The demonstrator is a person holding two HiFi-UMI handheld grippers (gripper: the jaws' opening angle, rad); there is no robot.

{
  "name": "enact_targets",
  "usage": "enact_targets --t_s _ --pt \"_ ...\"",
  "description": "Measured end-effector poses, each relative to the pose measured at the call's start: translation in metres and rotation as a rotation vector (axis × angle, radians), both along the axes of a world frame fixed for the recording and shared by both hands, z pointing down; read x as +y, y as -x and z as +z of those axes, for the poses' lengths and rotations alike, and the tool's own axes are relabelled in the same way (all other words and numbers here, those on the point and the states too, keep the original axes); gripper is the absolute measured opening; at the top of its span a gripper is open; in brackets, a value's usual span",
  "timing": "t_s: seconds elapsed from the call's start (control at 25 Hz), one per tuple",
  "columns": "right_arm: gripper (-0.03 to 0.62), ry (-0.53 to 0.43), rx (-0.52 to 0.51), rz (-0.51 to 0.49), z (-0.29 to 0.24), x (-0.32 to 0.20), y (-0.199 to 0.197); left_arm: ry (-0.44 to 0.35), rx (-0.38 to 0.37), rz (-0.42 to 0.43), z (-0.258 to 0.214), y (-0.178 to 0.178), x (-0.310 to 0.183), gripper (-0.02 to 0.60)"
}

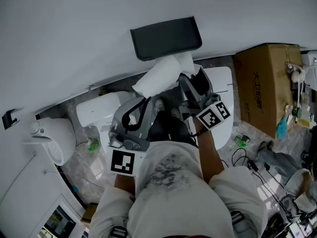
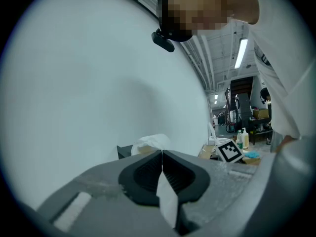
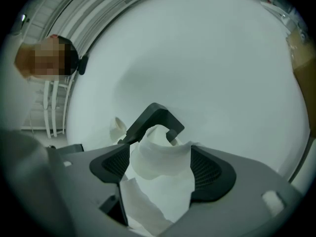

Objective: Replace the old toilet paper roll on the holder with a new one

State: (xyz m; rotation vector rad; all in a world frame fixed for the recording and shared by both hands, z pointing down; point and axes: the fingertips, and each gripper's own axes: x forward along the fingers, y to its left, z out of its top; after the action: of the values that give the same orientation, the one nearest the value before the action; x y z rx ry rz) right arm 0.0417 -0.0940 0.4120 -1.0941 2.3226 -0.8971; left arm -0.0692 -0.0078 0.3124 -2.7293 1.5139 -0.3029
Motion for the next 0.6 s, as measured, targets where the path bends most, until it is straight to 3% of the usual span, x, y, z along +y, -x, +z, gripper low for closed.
enact_targets --t_s 0.28,0.4,0.6 --pt "0.373 -0.051 0.161 0.004 -0.011 0.015 -0.011 -0.029 -0.009 -0.011 -0.017 0.005 0.0 0.008" --pt "0.306 -0.092 0.223 0.008 -0.02 0.02 -0.013 -0.049 -0.025 -0.02 -0.026 0.01 -0.003 0.008" --pt "0.249 -0.164 0.337 -0.004 -0.038 0.025 -0.012 -0.083 -0.058 -0.031 -0.045 0.019 -0.011 0.008"
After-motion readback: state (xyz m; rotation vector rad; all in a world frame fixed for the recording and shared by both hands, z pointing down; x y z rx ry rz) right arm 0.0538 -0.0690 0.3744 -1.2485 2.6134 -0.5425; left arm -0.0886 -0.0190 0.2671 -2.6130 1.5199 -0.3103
